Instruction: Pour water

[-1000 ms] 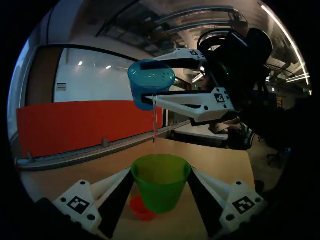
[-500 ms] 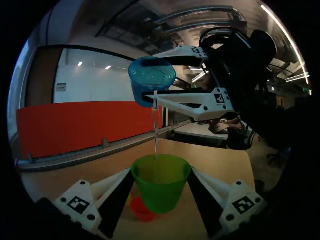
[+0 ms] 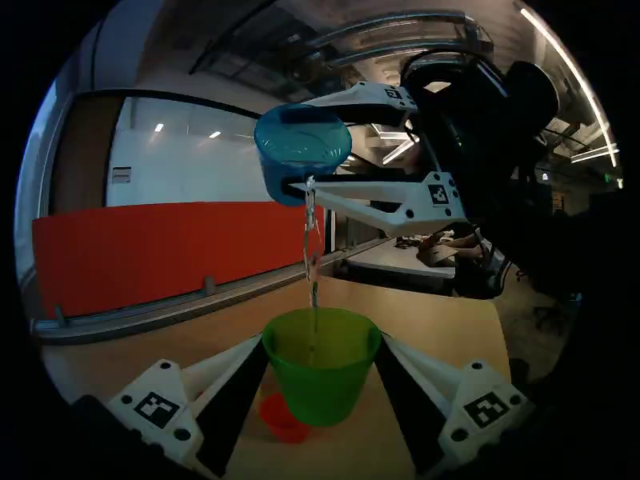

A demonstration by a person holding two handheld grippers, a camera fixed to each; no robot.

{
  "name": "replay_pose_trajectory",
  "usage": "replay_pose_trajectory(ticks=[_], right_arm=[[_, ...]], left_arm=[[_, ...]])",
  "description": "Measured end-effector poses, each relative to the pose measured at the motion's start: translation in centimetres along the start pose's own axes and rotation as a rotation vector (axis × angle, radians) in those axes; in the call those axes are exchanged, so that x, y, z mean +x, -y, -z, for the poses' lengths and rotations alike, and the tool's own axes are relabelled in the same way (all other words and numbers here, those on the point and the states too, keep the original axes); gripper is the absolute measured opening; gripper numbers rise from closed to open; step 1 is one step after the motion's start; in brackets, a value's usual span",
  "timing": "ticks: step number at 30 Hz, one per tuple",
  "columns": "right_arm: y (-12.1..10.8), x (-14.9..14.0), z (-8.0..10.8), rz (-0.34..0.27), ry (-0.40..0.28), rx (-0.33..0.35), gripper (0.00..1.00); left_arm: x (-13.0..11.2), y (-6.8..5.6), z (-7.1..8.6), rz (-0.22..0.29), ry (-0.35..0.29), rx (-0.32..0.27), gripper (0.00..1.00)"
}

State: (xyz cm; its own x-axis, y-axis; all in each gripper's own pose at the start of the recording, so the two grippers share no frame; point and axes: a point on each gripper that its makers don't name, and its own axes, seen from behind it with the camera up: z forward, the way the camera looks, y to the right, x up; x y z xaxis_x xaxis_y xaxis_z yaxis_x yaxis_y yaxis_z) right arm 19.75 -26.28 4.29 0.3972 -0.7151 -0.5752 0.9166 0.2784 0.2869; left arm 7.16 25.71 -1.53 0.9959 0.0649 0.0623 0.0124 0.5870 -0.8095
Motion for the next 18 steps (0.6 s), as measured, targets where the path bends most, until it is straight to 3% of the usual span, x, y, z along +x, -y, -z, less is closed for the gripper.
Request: replay_pose_trajectory(ticks=[18], right_arm=[[-0.43,0.22,-0.25,0.07,-0.001,-0.014,0.91]], left_arm=[[0.0,0.03,0.03,-0.002,0.0,-0.002,0.87]])
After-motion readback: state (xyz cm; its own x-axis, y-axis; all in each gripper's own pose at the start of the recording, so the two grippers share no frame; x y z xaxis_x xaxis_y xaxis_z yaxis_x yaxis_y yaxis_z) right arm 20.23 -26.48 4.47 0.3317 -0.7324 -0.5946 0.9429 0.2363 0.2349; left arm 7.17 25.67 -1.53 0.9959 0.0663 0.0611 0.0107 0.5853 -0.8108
